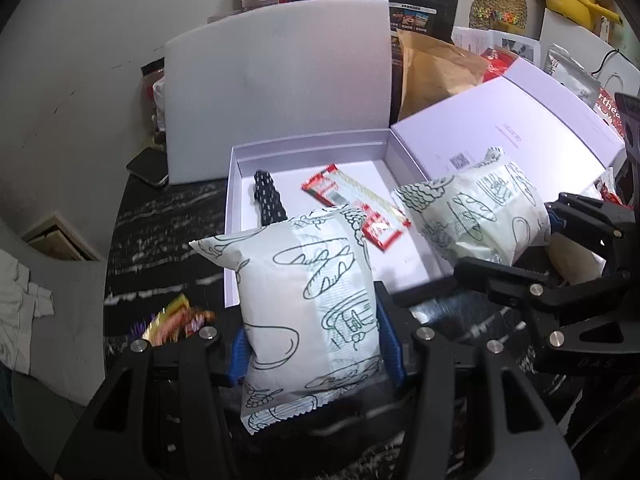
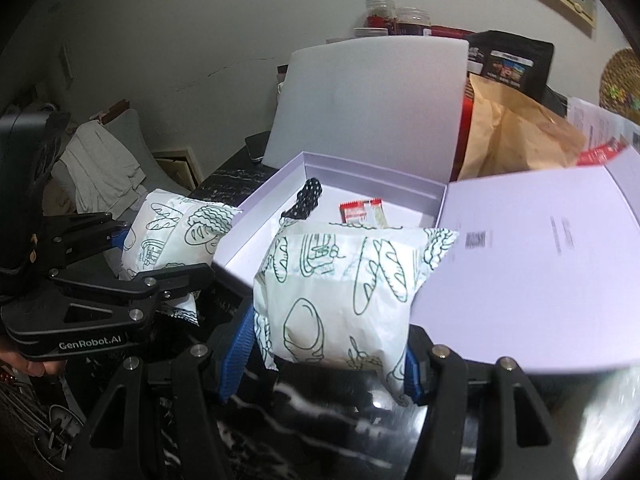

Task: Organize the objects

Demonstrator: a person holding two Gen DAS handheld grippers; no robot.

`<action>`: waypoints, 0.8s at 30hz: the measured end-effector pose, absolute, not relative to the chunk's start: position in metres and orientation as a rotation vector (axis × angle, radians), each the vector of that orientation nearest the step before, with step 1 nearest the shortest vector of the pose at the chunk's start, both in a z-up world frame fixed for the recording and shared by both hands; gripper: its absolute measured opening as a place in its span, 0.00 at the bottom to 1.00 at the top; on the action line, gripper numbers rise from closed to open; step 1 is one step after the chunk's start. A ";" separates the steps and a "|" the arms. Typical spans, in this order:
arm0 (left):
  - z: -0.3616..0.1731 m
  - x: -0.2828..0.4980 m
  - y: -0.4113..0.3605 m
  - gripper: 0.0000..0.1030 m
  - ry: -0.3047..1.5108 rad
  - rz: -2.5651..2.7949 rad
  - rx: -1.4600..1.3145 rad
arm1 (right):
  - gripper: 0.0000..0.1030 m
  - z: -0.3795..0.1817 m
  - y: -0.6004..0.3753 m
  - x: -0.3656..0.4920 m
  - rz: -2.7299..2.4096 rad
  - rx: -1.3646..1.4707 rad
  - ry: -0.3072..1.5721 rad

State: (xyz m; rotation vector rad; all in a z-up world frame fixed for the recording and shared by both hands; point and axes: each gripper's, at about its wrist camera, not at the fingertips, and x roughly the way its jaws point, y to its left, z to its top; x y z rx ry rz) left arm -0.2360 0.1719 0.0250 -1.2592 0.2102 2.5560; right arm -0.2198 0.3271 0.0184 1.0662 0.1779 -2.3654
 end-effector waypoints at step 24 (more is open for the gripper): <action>0.002 -0.383 0.187 0.49 0.258 2.581 -1.279 | 0.61 0.024 0.310 -0.356 -2.363 1.104 0.134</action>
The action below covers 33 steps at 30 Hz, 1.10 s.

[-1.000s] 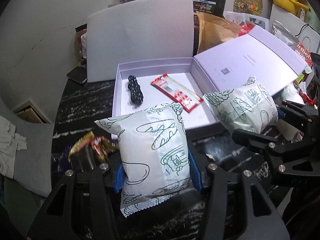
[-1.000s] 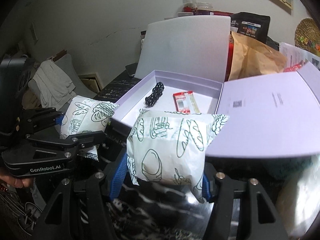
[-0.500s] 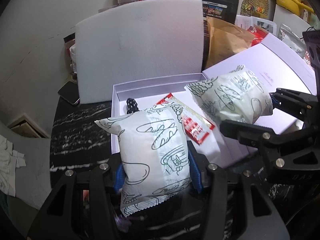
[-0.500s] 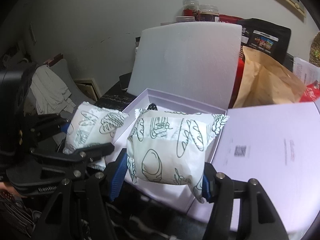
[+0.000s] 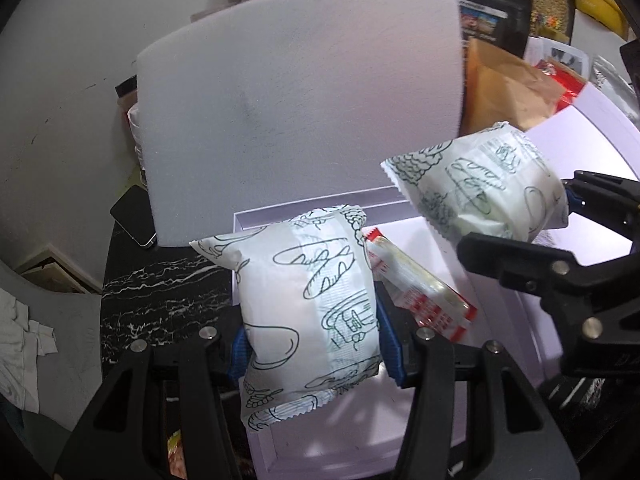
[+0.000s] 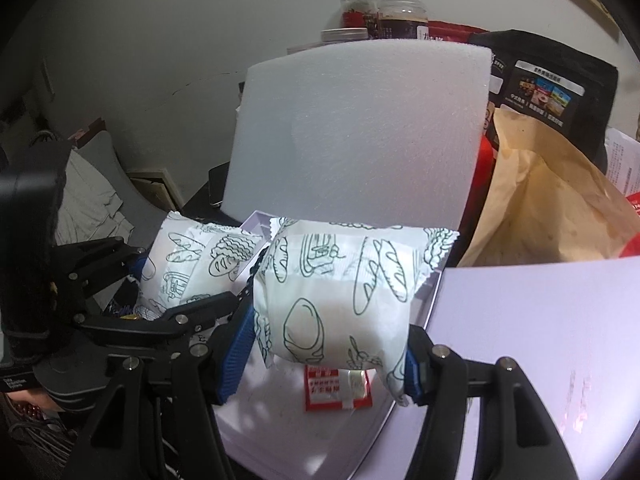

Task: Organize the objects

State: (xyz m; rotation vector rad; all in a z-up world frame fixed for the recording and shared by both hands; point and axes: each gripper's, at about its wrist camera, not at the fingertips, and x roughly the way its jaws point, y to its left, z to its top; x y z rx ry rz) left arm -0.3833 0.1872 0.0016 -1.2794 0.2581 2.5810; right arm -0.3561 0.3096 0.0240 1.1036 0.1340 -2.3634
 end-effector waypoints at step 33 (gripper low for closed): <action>-0.075 -0.440 0.184 0.50 0.191 2.451 -1.510 | 0.61 -0.052 0.295 -0.419 -2.204 1.452 0.040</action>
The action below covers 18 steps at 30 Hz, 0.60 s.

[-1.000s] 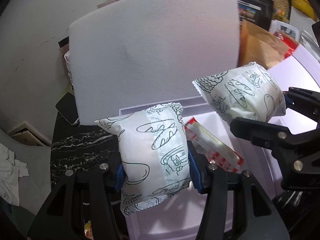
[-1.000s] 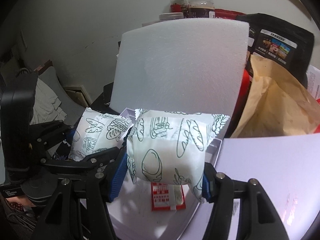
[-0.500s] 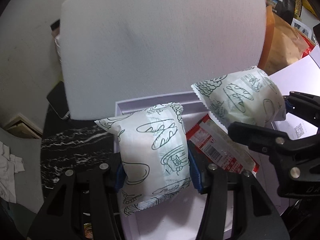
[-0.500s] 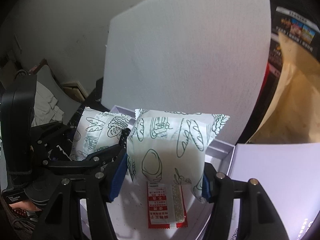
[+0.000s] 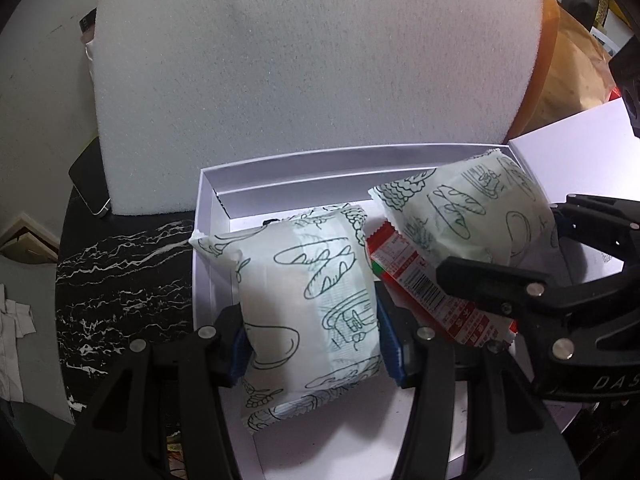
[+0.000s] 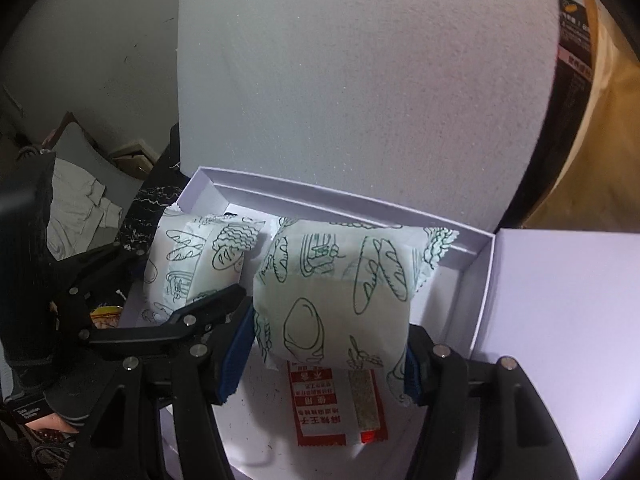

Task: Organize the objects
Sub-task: 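Open the left tool in the box while the right tool releases its packet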

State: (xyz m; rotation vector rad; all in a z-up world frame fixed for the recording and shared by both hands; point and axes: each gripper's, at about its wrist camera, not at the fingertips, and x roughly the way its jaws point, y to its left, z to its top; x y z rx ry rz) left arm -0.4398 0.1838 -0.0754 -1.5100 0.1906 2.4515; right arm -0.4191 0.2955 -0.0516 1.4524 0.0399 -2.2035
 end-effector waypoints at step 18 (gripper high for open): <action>-0.078 -0.430 0.187 0.66 0.184 2.452 -1.556 | 0.65 -0.054 0.275 -0.422 -2.216 1.465 0.093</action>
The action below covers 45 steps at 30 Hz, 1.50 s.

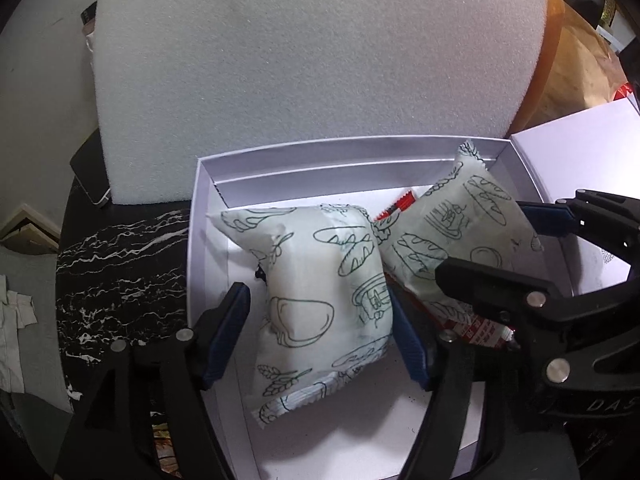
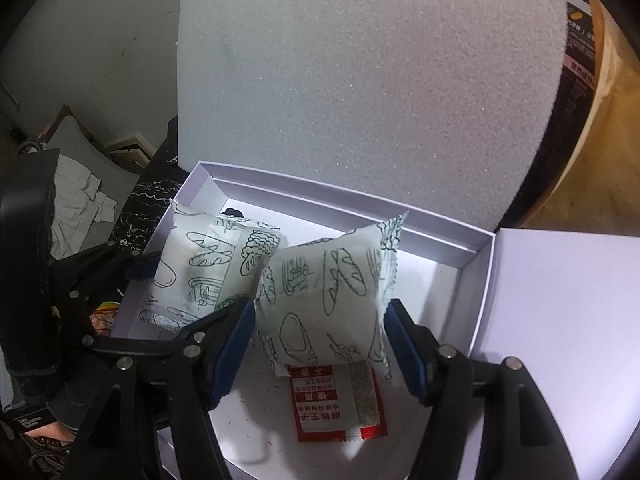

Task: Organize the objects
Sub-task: 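Open the left tool in the box while the right tool releases its packet, then withdraw both tools from the box toward the lilac pouch and black scrunchie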

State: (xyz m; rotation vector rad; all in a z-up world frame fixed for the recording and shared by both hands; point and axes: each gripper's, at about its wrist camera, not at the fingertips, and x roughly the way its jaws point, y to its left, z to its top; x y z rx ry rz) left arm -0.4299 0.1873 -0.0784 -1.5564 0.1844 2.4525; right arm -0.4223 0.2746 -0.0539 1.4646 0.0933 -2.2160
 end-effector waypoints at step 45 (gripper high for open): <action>0.038 -0.310 0.139 0.69 0.089 2.690 -1.383 | 0.77 0.042 0.303 -0.315 -2.407 1.172 0.175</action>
